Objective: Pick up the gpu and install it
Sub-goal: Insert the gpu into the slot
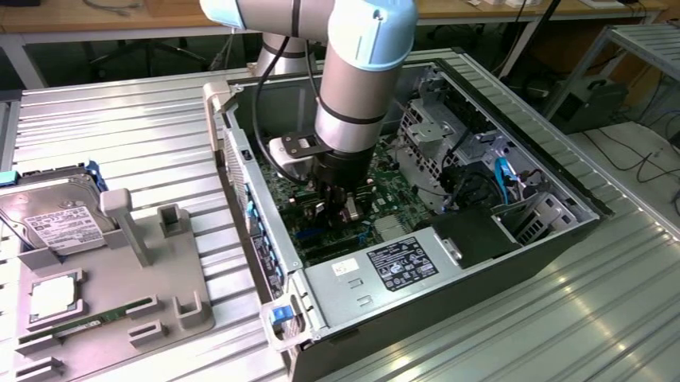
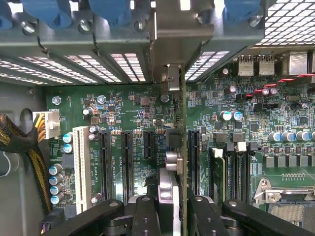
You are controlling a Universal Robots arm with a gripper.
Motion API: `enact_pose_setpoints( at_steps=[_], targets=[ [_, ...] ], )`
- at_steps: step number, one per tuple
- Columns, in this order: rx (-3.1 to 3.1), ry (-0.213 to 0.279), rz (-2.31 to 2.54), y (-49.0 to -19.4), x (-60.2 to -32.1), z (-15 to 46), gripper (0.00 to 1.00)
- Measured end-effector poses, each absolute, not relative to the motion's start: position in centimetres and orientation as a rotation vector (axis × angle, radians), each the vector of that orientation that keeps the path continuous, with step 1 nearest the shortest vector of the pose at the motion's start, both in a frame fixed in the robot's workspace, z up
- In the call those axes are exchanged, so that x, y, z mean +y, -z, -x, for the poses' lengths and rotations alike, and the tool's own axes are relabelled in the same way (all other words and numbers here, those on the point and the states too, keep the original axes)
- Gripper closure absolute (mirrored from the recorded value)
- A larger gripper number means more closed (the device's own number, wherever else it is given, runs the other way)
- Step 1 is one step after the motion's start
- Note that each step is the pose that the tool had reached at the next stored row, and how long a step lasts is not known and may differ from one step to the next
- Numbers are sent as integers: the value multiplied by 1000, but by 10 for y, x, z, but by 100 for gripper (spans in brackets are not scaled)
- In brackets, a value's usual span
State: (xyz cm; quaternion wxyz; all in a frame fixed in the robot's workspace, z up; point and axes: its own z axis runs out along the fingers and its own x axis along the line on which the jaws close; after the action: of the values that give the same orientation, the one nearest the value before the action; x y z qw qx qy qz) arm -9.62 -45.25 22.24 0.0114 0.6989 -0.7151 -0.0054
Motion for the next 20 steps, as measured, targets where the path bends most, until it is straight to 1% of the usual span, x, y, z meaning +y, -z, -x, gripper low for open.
enact_pose_setpoints(
  at_steps=[20],
  targets=[
    [-2231,18,-2180,-225,-452,98,71]
  ],
)
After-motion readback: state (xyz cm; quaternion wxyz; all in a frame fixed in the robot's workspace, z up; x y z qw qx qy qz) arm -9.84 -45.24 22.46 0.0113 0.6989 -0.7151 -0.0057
